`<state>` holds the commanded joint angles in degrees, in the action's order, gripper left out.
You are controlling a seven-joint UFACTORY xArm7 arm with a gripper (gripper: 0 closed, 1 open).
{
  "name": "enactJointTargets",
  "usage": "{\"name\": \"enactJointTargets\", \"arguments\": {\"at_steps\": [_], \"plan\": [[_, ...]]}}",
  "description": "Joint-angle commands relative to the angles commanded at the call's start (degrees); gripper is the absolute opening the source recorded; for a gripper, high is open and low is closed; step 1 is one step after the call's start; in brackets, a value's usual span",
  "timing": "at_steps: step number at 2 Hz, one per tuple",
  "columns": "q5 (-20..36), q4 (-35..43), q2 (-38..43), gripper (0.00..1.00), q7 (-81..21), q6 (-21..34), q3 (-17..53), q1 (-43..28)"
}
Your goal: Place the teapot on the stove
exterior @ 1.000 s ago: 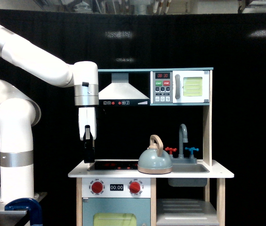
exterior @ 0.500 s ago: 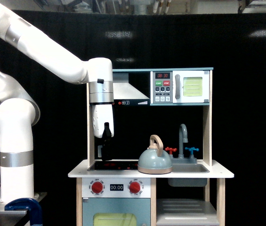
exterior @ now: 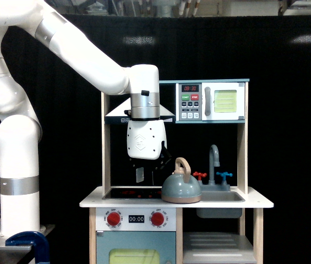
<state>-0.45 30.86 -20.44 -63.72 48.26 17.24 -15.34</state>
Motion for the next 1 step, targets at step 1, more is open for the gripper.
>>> {"name": "enactJointTargets", "arguments": {"at_steps": [1], "plan": [[5.21, 10.14, 9.04, 1.0, -14.66, 0.12, 2.32, -3.55]]}}
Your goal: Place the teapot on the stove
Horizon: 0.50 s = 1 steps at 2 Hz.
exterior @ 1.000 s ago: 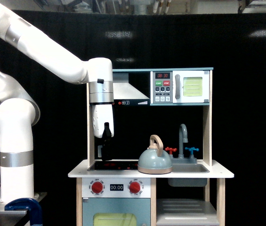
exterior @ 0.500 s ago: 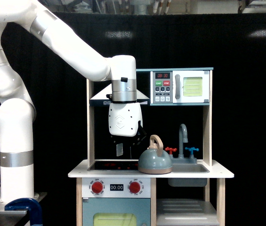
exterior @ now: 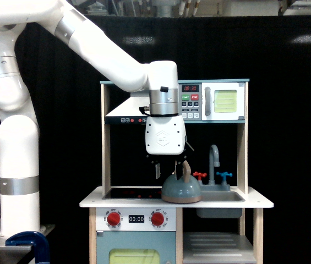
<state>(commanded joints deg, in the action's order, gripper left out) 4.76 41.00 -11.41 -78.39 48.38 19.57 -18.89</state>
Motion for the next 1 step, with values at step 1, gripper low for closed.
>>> {"name": "enactJointTargets", "arguments": {"at_steps": [1], "plan": [[14.13, 18.24, 16.99, 1.0, -30.49, 12.3, 1.66, 1.38]]}}
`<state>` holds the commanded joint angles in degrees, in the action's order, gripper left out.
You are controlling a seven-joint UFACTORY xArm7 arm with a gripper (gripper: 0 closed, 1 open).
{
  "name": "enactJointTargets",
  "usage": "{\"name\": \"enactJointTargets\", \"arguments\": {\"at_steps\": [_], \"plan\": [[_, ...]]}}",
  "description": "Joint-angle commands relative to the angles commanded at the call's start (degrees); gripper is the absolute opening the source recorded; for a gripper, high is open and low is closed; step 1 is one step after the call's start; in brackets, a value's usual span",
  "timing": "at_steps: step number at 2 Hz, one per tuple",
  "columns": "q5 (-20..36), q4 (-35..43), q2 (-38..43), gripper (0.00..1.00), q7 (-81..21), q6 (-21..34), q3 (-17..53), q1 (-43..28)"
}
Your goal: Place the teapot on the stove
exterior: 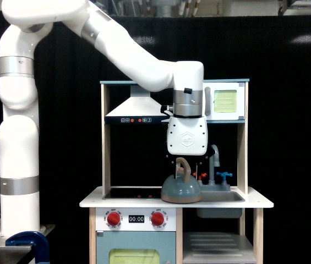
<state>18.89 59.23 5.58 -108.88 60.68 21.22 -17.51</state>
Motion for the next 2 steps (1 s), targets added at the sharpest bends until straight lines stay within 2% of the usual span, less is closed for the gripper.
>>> {"name": "enactJointTargets", "arguments": {"at_steps": [1, 2], "plan": [[9.66, 24.28, 19.14, 1.0, -21.27, 27.69, -5.25, 10.35], [11.23, 16.41, 11.1, 1.0, -11.97, 20.24, -7.81, 9.75]]}}
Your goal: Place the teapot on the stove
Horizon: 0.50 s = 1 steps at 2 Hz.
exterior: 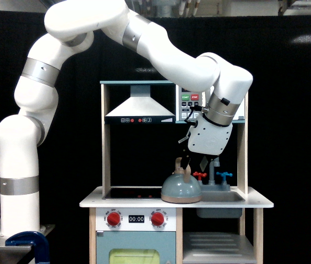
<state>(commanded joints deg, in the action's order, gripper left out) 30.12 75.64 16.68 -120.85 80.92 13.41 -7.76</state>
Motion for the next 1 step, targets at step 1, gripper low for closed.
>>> {"name": "enactJointTargets", "arguments": {"at_steps": [1], "plan": [[-0.05, -5.88, -3.87, 1.0, 1.36, -3.67, -2.97, 0.29]]}}
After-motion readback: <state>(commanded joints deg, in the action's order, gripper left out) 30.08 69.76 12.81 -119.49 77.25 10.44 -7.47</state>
